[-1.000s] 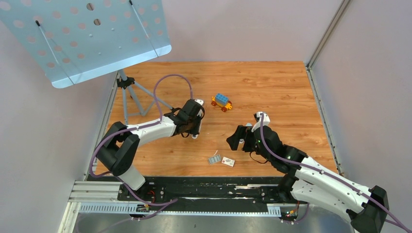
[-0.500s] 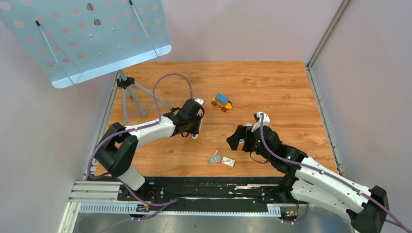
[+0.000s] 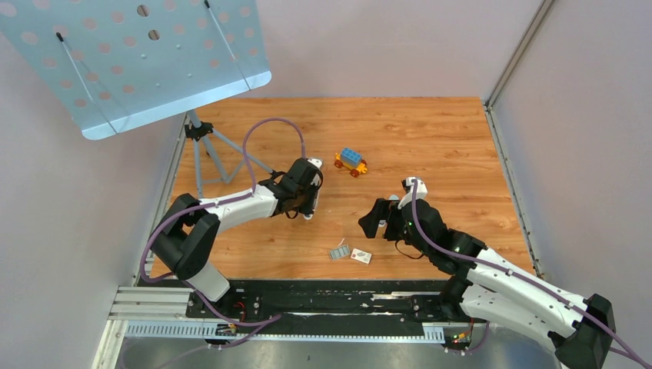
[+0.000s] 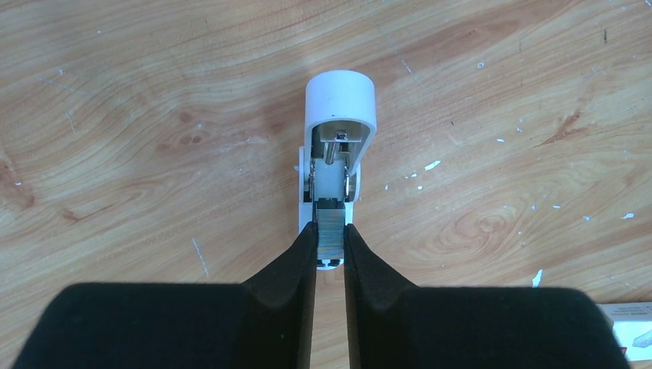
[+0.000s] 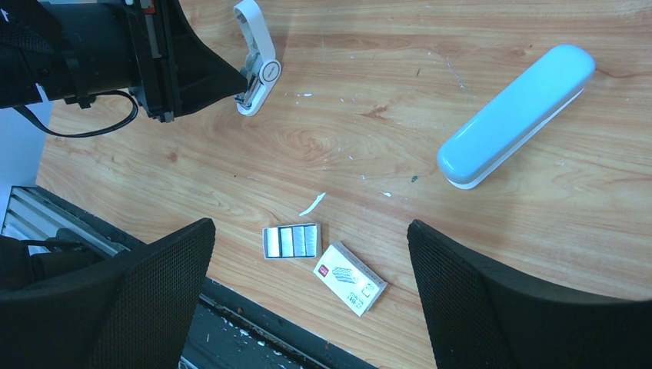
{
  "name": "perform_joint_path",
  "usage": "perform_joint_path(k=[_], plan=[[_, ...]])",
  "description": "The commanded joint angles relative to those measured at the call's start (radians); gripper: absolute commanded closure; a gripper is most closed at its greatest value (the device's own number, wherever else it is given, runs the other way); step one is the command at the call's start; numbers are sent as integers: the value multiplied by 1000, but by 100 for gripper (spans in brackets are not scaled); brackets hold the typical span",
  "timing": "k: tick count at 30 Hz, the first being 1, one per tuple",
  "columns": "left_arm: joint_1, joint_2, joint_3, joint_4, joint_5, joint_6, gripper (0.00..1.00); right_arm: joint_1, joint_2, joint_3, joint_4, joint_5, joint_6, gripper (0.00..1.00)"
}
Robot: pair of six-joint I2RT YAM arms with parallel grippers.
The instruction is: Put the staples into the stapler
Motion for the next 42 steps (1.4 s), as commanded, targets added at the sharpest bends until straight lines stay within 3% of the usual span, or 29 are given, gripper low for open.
perform_joint_path(k=[1, 15, 31, 37, 42], plan=[[5, 15, -16, 5, -1, 18, 82, -19, 0, 15, -10, 15, -8, 1], [5, 31, -27, 16, 2, 16, 81, -19, -8, 8, -10, 17, -6, 1], [5, 19, -25, 13, 4, 9, 72, -18, -6, 1, -9, 14, 4, 1], [14, -66, -8, -14, 19, -20, 61, -18, 9, 9, 5, 7, 2, 1], [92, -156, -42, 19, 101, -79, 53, -18, 56, 48, 15, 6, -24, 1]])
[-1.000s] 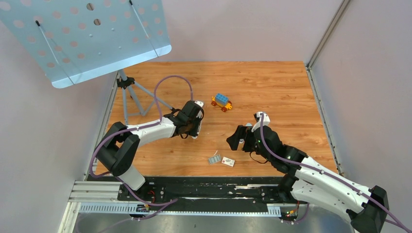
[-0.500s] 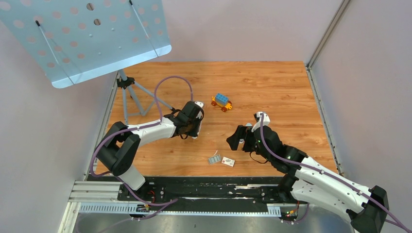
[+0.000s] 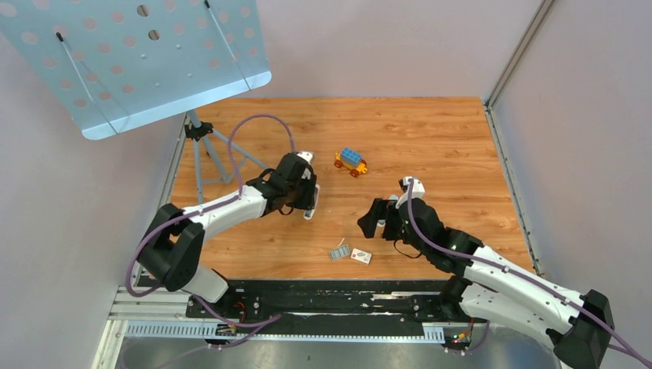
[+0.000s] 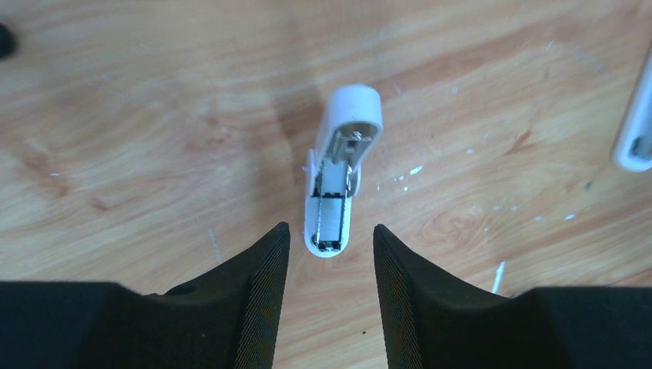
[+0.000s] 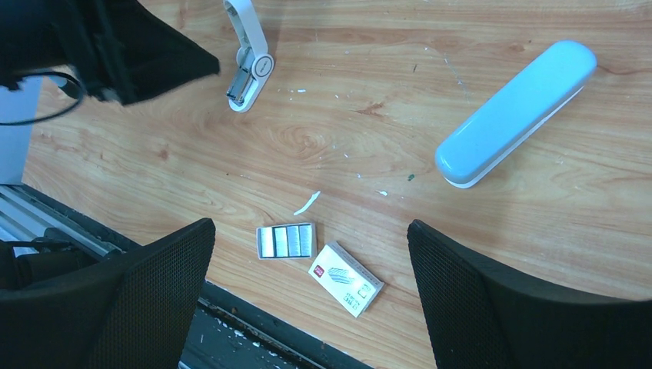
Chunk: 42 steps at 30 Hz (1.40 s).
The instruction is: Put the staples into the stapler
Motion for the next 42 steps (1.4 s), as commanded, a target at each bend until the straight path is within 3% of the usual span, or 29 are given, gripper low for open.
perform_joint_path(k=[1, 7, 12, 20, 25, 30, 32, 42], plan=[[76, -103, -36, 36, 70, -65, 53, -18, 46, 58, 15, 5, -33, 1], [127, -157, -102, 86, 87, -118, 55, -42, 167, 133, 79, -44, -114, 2], [136, -160, -169, 174, 137, -181, 59, -107, 348, 226, 190, -187, -205, 8], [142, -116, -224, 264, 176, -218, 62, -194, 709, 430, 355, -475, -249, 42], [149, -114, -236, 298, 169, -216, 62, -242, 894, 552, 378, -587, -248, 55], [151, -92, -239, 303, 165, -208, 64, -277, 1046, 676, 341, -711, -265, 56], [151, -83, -240, 306, 161, -204, 64, -283, 1089, 717, 324, -741, -272, 51], [152, -31, -242, 330, 176, -183, 64, -288, 1170, 771, 291, -785, -309, 51]])
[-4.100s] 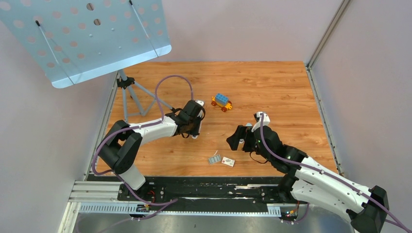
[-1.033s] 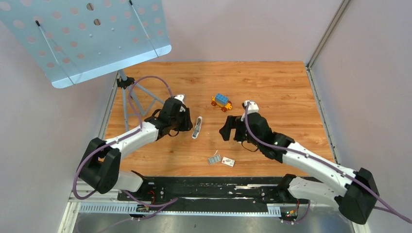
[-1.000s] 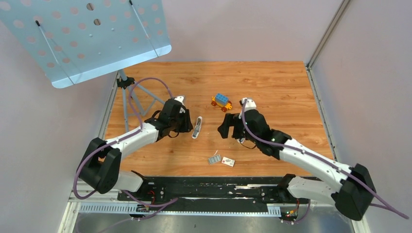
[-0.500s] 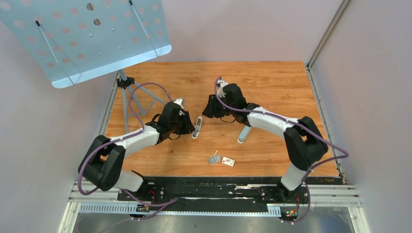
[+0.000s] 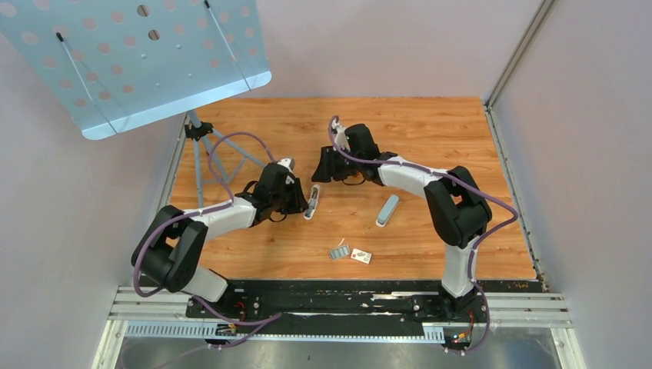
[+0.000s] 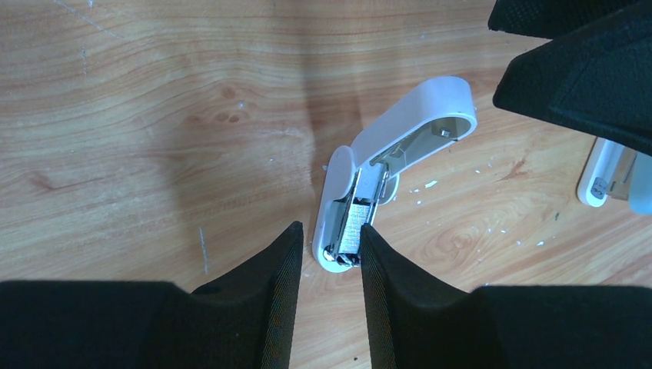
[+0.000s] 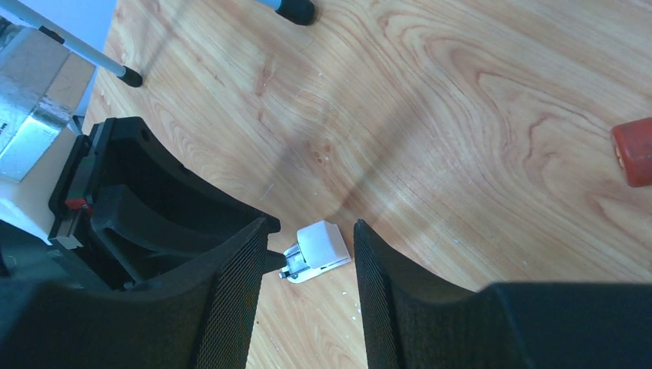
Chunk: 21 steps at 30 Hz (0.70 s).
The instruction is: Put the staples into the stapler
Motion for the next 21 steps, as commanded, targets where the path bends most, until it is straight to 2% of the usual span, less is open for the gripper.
perform_joint_path(k=[1, 6, 14, 21], plan=[[9, 29, -15, 36, 13, 20, 65, -12, 31, 35, -25, -52, -34, 51], [10, 45, -21, 49, 13, 19, 65, -13, 44, 46, -44, -63, -48, 52], [9, 59, -21, 53, 8, 24, 69, -13, 51, 45, -49, -115, -45, 63], [9, 66, -17, 53, 1, 31, 70, -11, 50, 35, -50, -149, -43, 65]])
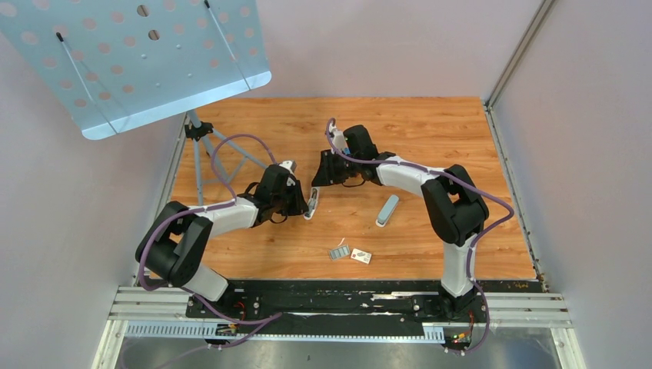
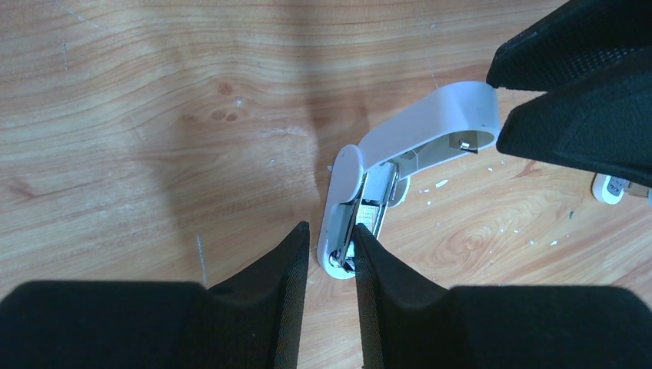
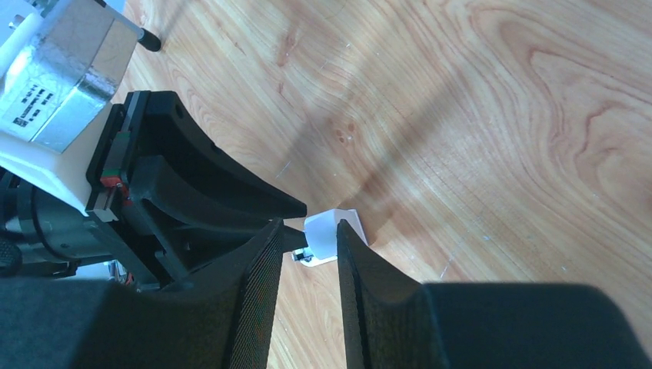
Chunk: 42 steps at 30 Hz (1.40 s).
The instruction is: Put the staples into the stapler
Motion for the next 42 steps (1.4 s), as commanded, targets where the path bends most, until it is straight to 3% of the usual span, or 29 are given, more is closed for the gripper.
perform_joint_path(k=[1, 11, 25, 42], plan=[[9, 22, -6, 14, -13, 20, 70, -10, 18, 14, -20, -48, -14, 65], [9, 17, -8, 9, -19, 24, 70, -19, 34, 45, -59, -13, -39, 57], [8, 37, -3, 19, -26, 23, 71, -3, 26, 30, -63, -104, -46, 71], [9, 44, -5, 15, -37, 25, 71, 63, -23, -29, -152, -37, -75, 70]])
